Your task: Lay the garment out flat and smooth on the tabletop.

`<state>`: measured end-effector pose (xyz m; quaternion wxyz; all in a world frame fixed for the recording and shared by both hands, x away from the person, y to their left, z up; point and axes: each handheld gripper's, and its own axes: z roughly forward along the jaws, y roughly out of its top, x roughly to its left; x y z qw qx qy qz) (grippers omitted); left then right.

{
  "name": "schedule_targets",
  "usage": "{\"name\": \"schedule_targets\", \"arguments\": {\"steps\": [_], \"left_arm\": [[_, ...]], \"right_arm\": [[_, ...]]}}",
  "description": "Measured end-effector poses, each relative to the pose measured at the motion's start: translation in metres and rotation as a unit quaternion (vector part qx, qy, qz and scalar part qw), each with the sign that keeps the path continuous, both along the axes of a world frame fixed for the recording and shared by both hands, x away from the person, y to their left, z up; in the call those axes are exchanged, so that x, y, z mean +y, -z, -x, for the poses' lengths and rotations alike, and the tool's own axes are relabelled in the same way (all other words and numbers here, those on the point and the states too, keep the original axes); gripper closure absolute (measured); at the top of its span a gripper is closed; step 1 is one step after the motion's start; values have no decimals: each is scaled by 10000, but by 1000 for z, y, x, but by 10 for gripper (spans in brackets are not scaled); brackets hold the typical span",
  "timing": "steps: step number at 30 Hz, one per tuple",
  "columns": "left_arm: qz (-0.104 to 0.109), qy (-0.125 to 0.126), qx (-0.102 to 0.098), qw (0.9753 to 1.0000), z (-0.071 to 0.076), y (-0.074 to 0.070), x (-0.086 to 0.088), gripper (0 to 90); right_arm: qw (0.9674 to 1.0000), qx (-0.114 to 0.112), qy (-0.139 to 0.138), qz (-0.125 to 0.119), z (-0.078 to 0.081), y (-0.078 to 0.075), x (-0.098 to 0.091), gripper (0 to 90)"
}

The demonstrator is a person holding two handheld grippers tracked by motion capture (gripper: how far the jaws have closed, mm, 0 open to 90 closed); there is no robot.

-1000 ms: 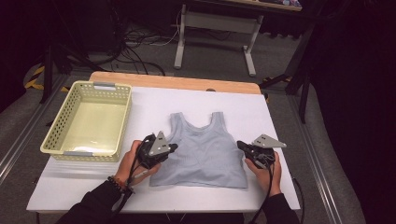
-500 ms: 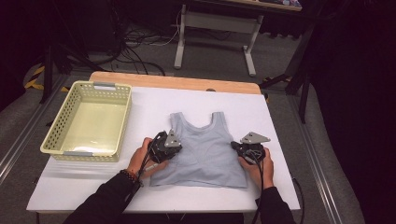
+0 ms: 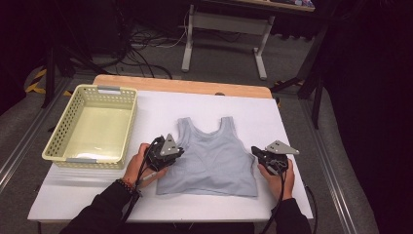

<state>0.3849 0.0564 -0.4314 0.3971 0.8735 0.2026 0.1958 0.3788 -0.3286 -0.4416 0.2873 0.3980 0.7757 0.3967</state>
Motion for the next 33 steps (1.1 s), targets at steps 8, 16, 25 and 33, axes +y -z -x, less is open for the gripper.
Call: {"name": "schedule_targets", "arguments": {"steps": [8,16,25,33], "left_arm": [[224,75,-222,9995,10,-14,11,806],[482,94,-428,9979,22,-22,27,732],[519,105,-641,9965,36,-25,37,665],[518,-1,-773,9957,46,-26,43,571]], "right_arm": [[9992,-267,-172,-229,14,-17,7,881],[9983,-419,-234,-326,25,-26,10,802],[9979,-486,-152,-411,37,-31,8,667],[9975,-590,-167,-353,47,-34,12,573]]}}
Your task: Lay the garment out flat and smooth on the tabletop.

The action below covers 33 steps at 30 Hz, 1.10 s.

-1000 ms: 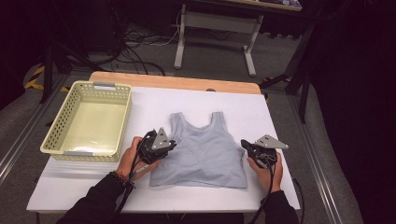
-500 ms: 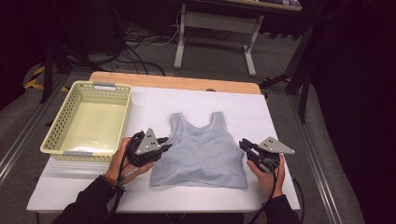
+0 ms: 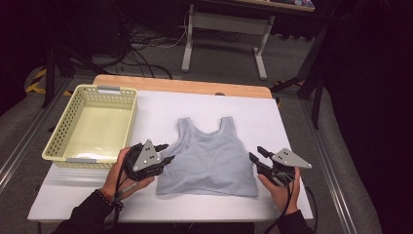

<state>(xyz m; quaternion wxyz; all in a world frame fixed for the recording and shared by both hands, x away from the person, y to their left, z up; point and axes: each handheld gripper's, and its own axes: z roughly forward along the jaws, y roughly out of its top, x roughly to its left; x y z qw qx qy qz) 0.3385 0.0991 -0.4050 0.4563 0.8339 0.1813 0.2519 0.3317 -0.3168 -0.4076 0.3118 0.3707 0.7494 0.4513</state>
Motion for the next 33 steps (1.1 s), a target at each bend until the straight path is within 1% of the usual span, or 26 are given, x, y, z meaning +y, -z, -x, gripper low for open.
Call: {"name": "schedule_targets", "arguments": {"steps": [2,5,6,7,9,10,11,12,13,14,15,16,17,18,19,22,24,25,26,27,28,29,30,31,33], "left_arm": [[43,-1,-4,10000,3,1,1,544],[10,-30,-76,10000,7,2,5,498],[-18,-55,-110,9999,9,3,7,470],[-37,-77,-119,9999,11,4,9,424],[-5,-56,-150,9999,15,5,14,377],[22,-96,-189,9998,18,6,19,326],[22,-96,-189,9998,18,6,19,309],[63,-80,-168,9998,21,7,22,309],[101,-110,-182,9997,23,8,25,290],[126,-120,-174,9997,25,9,28,255],[139,-100,-144,9997,26,9,29,243],[140,-83,-131,9998,27,10,31,243],[109,-112,-139,9998,29,12,33,231],[106,-121,-127,9998,30,13,35,210],[123,-112,-90,9998,31,13,36,193],[156,-126,-1,9998,34,16,40,142],[164,-97,64,9998,35,18,42,124],[154,-111,78,9998,36,20,43,118],[140,-98,87,9998,37,21,43,117],[139,-107,125,9998,38,23,44,117],[122,-106,135,9998,39,24,45,116],[117,-142,160,9997,41,25,45,116],[95,-155,170,9997,41,26,46,117],[118,-176,210,9996,42,27,47,117],[103,-241,250,9993,43,29,50,129]], "right_arm": [[10000,-37,19,-6,1,-1,1,545],[9999,-79,61,-73,2,-2,2,491],[9999,-85,66,-67,2,-2,3,468],[9999,-68,63,-50,1,-3,3,439],[9999,-28,77,68,1,-4,5,398],[10000,-51,25,32,1,-6,5,334],[10000,-51,25,32,1,-6,5,334],[10000,-47,10,7,2,-7,5,315],[10000,-81,16,-11,2,-9,6,289],[9999,-120,-38,-98,4,-10,8,239],[9999,-128,-20,-103,4,-11,10,224],[9999,-128,-20,-103,4,-11,10,224],[9999,-134,41,-74,4,-11,13,192],[9999,-127,-12,-83,5,-12,16,166],[9998,-142,-108,-96,6,-12,19,163],[9996,-212,-192,-56,10,-14,27,144],[9993,-251,-271,-107,12,-15,33,134],[9992,-268,-288,-98,13,-15,35,134],[9989,-311,-337,-72,15,-16,41,139],[9989,-311,-337,-72,15,-16,41,139],[9985,-324,-436,-65,18,-17,49,189],[9985,-324,-436,-65,18,-17,49,189],[9984,-296,-482,-47,19,-16,54,211],[9981,-278,-555,-49,20,-16,59,220],[9968,-238,-761,-43,23,-14,70,286]]}}
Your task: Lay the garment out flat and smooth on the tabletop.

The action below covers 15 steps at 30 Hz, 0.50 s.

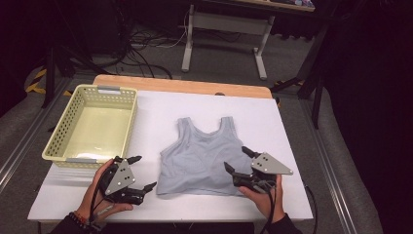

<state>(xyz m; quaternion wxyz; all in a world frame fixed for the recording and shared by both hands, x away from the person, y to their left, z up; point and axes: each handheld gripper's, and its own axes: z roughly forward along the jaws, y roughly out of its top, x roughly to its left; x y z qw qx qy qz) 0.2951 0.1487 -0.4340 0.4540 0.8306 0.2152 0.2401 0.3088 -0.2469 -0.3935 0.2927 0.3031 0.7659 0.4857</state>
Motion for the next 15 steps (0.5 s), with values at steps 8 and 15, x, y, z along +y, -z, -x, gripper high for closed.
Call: {"name": "schedule_targets", "arguments": {"steps": [8,15], "left_arm": [[58,-302,-18,9995,6,-3,12,181],[50,-515,46,9986,4,-1,13,191]], "right_arm": [[9955,270,-859,307,14,22,71,423],[9805,593,-1678,827,24,51,138,486]]}}
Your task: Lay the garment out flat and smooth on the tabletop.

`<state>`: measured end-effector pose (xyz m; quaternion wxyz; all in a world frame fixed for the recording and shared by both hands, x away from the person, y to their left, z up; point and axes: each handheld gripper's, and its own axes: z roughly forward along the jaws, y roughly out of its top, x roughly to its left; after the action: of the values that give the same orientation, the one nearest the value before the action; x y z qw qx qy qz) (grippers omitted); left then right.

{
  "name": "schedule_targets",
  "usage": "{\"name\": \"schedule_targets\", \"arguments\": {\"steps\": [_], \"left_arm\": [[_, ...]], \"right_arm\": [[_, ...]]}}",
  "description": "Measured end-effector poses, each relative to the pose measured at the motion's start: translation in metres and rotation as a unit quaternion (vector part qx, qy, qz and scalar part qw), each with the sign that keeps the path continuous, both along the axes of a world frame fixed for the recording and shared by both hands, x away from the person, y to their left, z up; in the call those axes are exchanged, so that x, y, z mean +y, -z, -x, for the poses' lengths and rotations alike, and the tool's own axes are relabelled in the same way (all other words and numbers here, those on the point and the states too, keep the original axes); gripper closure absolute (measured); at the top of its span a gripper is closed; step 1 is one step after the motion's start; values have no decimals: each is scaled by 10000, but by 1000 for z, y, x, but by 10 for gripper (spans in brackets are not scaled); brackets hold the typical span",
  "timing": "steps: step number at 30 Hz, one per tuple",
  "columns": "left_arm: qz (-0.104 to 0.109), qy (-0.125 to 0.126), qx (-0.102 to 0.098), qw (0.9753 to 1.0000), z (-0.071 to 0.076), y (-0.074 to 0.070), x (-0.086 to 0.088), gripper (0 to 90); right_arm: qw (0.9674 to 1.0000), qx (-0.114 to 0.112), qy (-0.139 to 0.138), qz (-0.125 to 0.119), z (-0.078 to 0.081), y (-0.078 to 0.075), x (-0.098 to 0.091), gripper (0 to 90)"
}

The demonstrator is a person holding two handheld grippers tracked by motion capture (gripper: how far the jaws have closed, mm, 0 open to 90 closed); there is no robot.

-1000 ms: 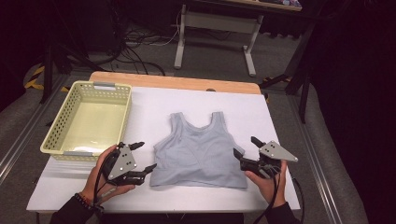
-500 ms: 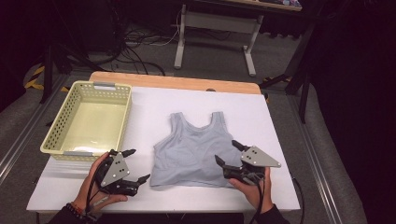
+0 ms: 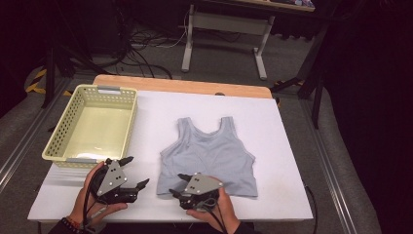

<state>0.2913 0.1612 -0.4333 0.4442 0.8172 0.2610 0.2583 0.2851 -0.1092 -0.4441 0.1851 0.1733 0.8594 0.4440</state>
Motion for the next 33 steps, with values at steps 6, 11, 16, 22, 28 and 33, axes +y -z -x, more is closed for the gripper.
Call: {"name": "schedule_targets", "arguments": {"steps": [6,11,16,22,28,33], "left_arm": [[-19,-216,100,9997,-1,1,-7,232],[-170,-272,130,9994,-6,2,-25,241],[-299,-501,176,9981,-17,-2,-45,246],[-477,-279,423,9976,-36,7,-78,254],[-338,-468,809,9951,-65,12,-87,256],[-181,-733,1275,9890,-87,23,-86,253]], "right_arm": [[9967,0,-205,784,-1,20,28,455],[9966,-15,-18,829,-4,21,29,619],[9968,214,38,771,-7,21,28,758],[9972,246,142,693,-9,21,24,838],[9970,-35,137,766,-3,23,24,841],[9961,-225,90,847,1,24,24,842]]}}
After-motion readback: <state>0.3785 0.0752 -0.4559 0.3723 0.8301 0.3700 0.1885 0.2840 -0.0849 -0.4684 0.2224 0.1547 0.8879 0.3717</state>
